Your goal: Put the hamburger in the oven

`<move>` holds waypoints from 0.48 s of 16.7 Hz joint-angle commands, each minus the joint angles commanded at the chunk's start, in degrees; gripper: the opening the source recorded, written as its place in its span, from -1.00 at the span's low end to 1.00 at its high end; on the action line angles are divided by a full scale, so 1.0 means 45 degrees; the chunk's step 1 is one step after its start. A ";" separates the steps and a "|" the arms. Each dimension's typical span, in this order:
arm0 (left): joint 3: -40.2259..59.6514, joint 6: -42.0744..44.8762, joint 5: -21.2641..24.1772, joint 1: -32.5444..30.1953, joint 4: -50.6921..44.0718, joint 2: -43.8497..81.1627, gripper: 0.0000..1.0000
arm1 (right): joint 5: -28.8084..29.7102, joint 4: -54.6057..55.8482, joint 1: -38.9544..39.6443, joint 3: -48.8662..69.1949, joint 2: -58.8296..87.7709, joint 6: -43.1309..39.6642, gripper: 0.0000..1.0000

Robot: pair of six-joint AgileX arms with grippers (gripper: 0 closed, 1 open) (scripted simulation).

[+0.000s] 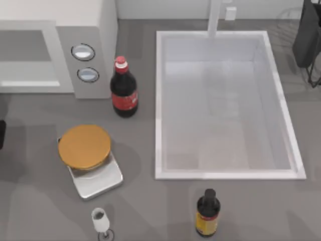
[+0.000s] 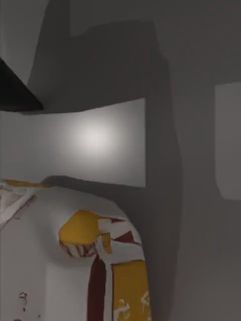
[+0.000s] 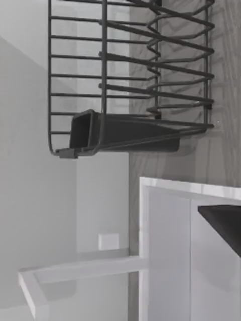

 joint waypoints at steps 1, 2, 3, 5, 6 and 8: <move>-0.0006 -0.0029 0.0000 -0.0037 0.0220 0.0211 1.00 | 0.0000 0.0000 0.0000 0.0000 0.0000 0.0000 1.00; 0.0007 -0.0062 0.0001 -0.0085 0.0385 0.0374 1.00 | 0.0000 0.0000 0.0000 0.0000 0.0000 0.0000 1.00; 0.0022 -0.0086 0.0003 -0.0124 0.0486 0.0477 1.00 | 0.0000 0.0000 0.0000 0.0000 0.0000 0.0000 1.00; 0.0026 -0.0092 0.0004 -0.0135 0.0509 0.0502 1.00 | 0.0000 0.0000 0.0000 0.0000 0.0000 0.0000 1.00; 0.0026 -0.0092 0.0004 -0.0135 0.0509 0.0502 1.00 | 0.0000 0.0000 0.0000 0.0000 0.0000 0.0000 1.00; 0.0026 -0.0092 0.0004 -0.0135 0.0509 0.0502 0.85 | 0.0000 0.0000 0.0000 0.0000 0.0000 0.0000 1.00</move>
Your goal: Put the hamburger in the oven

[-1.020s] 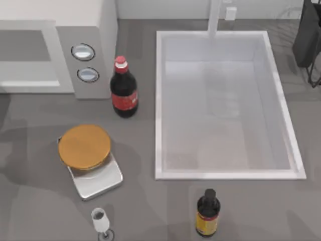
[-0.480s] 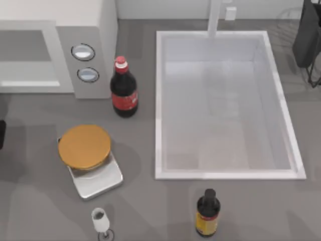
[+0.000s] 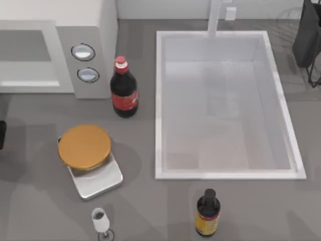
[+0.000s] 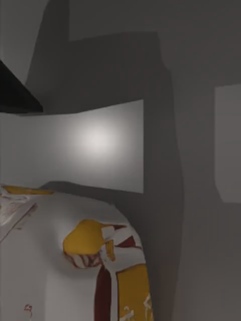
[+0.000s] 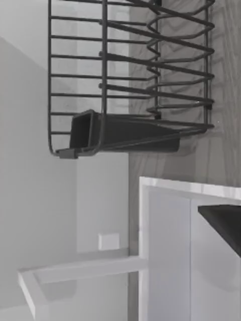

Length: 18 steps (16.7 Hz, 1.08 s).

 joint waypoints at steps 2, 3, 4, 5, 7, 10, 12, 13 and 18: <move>0.0000 0.0000 0.0000 0.0000 0.0000 0.0000 0.55 | 0.0000 0.0000 0.0000 0.0000 0.0000 0.0000 1.00; 0.0000 0.0000 0.0000 0.0000 0.0000 0.0000 0.40 | 0.0000 0.0000 0.0000 0.0000 0.0000 0.0000 1.00; 0.0000 0.0000 0.0000 0.0000 0.0000 0.0000 0.25 | 0.0000 0.0000 0.0000 0.0000 0.0000 0.0000 1.00; 0.0000 0.0000 0.0000 0.0000 0.0000 0.0000 0.10 | 0.0000 0.0000 0.0000 0.0000 0.0000 0.0000 1.00; 0.0000 0.0000 0.0000 0.0000 0.0000 0.0000 -0.21 | 0.0000 0.0000 0.0000 0.0000 0.0000 0.0000 1.00; 0.0000 0.0000 0.0000 0.0000 0.0000 0.0000 -0.66 | 0.0000 0.0000 0.0000 0.0000 0.0000 0.0000 1.00; 0.0000 0.0000 0.0000 0.0000 0.0000 0.0000 -0.96 | 0.0000 0.0000 0.0000 0.0000 0.0000 0.0000 1.00; 0.0000 0.0000 0.0000 0.0000 0.0000 0.0000 -1.00 | 0.0000 0.0000 0.0000 0.0000 0.0000 0.0000 1.00; 0.0000 0.0000 0.0000 0.0000 0.0000 0.0000 -1.00 | 0.0000 0.0000 0.0000 0.0000 0.0000 0.0000 1.00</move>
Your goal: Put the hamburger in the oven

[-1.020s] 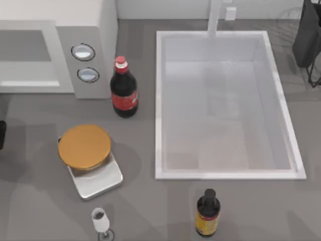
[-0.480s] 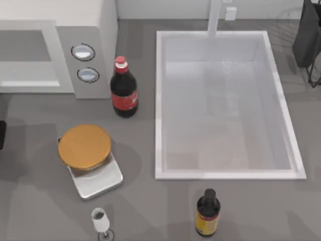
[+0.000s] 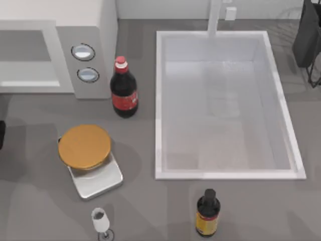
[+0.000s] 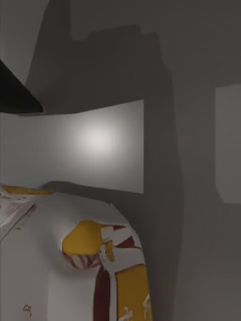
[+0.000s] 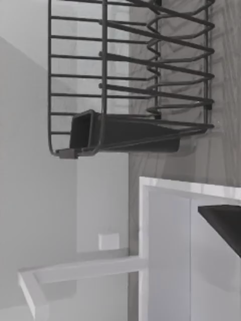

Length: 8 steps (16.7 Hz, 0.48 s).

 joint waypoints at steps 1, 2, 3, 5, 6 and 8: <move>0.0000 0.0000 0.0000 0.0000 0.0000 0.0000 -1.00 | 0.0000 0.0000 0.0000 0.0000 0.0000 0.0000 1.00; 0.0000 0.0000 0.0000 0.0000 0.0000 0.0000 -1.00 | 0.0000 0.0000 0.0000 0.0000 0.0000 0.0000 1.00; -0.0206 0.0017 -0.0037 -0.0690 -0.0768 -0.1005 -1.00 | 0.0000 0.0000 0.0000 0.0000 0.0000 0.0000 1.00; -0.0212 -0.0068 -0.0038 -0.0548 -0.0881 -0.1112 -1.00 | 0.0000 0.0000 0.0000 0.0000 0.0000 0.0000 1.00; -0.0224 -0.0105 -0.0027 -0.0416 -0.1096 -0.1225 -1.00 | 0.0000 0.0000 0.0000 0.0000 0.0000 0.0000 1.00; -0.0176 -0.0027 0.0030 -0.0216 -0.1805 -0.1503 -1.00 | 0.0000 0.0000 0.0000 0.0000 0.0000 0.0000 1.00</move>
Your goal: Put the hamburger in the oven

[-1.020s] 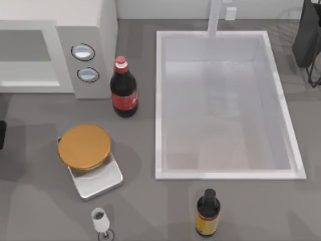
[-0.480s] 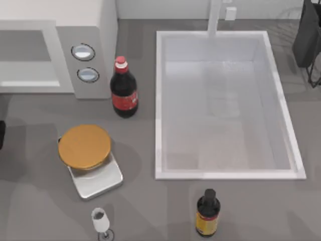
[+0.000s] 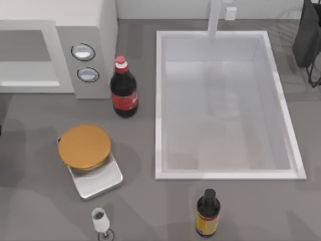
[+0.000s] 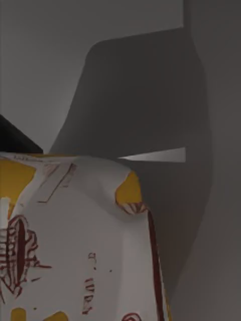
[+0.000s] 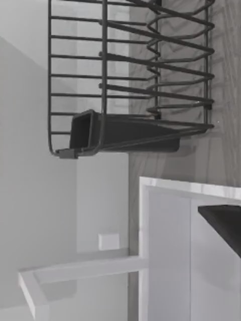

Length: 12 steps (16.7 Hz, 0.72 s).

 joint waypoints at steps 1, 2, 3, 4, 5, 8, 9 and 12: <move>0.0108 0.0079 0.0033 0.0053 -0.0418 -0.0167 -1.00 | 0.0000 0.0000 0.0000 0.0000 0.0000 0.0000 1.00; 0.0296 0.0156 0.0060 0.0074 -0.0842 -0.0349 -1.00 | 0.0000 0.0000 0.0000 0.0000 0.0000 0.0000 1.00; 0.0557 0.0220 0.0076 0.0065 -0.1254 -0.0535 -1.00 | 0.0000 0.0000 0.0000 0.0000 0.0000 0.0000 1.00; 0.0884 0.0262 0.0078 0.0018 -0.1646 -0.0712 -1.00 | 0.0000 0.0000 0.0000 0.0000 0.0000 0.0000 1.00; 0.1254 0.0277 0.0064 -0.0057 -0.2013 -0.0873 -1.00 | 0.0000 0.0000 0.0000 0.0000 0.0000 0.0000 1.00; 0.2328 0.0193 -0.0022 -0.0295 -0.2957 -0.1193 -1.00 | 0.0000 0.0000 0.0000 0.0000 0.0000 0.0000 1.00; 0.2599 0.0141 -0.0046 -0.0364 -0.3218 -0.1230 -1.00 | 0.0000 0.0000 0.0000 0.0000 0.0000 0.0000 1.00; 0.3046 -0.0004 -0.0075 -0.0499 -0.3719 -0.1199 -1.00 | 0.0000 0.0000 0.0000 0.0000 0.0000 0.0000 1.00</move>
